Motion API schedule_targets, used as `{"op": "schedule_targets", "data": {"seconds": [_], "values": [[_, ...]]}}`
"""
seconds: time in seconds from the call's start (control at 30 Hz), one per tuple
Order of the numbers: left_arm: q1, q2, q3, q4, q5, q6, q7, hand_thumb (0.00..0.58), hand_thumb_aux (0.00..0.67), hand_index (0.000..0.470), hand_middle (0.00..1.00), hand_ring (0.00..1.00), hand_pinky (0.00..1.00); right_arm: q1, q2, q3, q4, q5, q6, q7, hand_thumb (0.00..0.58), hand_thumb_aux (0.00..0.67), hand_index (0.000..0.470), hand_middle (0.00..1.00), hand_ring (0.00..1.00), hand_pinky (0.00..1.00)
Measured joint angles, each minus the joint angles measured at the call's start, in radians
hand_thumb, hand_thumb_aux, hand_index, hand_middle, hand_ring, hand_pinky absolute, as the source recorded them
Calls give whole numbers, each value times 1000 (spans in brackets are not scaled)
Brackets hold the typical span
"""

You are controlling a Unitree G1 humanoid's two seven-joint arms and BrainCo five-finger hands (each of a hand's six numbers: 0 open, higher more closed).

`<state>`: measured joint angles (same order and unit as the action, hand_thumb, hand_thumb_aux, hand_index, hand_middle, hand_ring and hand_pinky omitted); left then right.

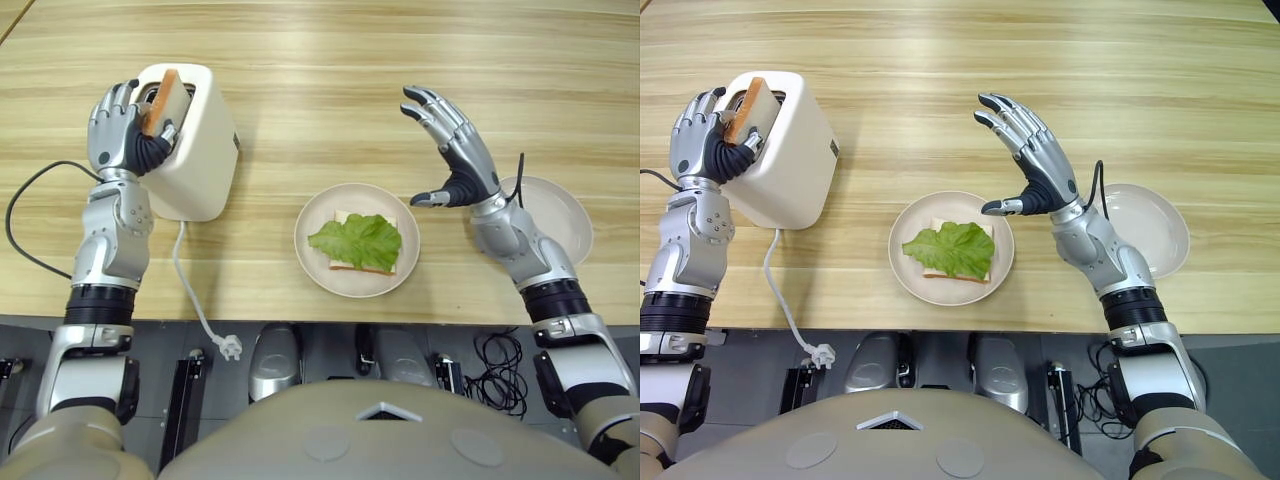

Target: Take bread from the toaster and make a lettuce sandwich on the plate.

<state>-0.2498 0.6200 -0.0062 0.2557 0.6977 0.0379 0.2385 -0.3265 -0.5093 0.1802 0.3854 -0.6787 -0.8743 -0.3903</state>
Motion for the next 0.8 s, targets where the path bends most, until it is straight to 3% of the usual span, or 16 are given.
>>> {"op": "schedule_targets", "data": {"seconds": [0.07, 0.1, 0.13, 0.57, 0.8], "values": [[0, -3, 1, -17, 1, -7, 24, 580, 670, 460, 0, 0, 0, -5, 6, 0, 5, -8, 0, -5, 0, 0, 0, 0, 0, 0], [-1, -3, 3, -33, 1, -11, 32, 580, 670, 460, 463, 463, 463, -7, 8, 0, 8, -10, 0, -7, 0, 0, 0, 0, 0, 0], [-3, -3, 7, -49, 0, -15, 37, 580, 670, 460, 1000, 1000, 1000, -10, 11, 0, 9, -11, 0, -8, 0, 0, 0, 0, 0, 0], [-19, -3, 84, -421, -4, -66, 32, 580, 670, 460, 1000, 1000, 1000, -17, 12, -12, 16, -12, 1, -60, 0, 0, 0, 0, 0, 0], [-55, -97, 35, -519, -242, -124, -184, 580, 670, 460, 1000, 1000, 1000, -11, -12, -62, -54, -18, -30, -119, 0, 0, 0, 0, 0, 0]]}}
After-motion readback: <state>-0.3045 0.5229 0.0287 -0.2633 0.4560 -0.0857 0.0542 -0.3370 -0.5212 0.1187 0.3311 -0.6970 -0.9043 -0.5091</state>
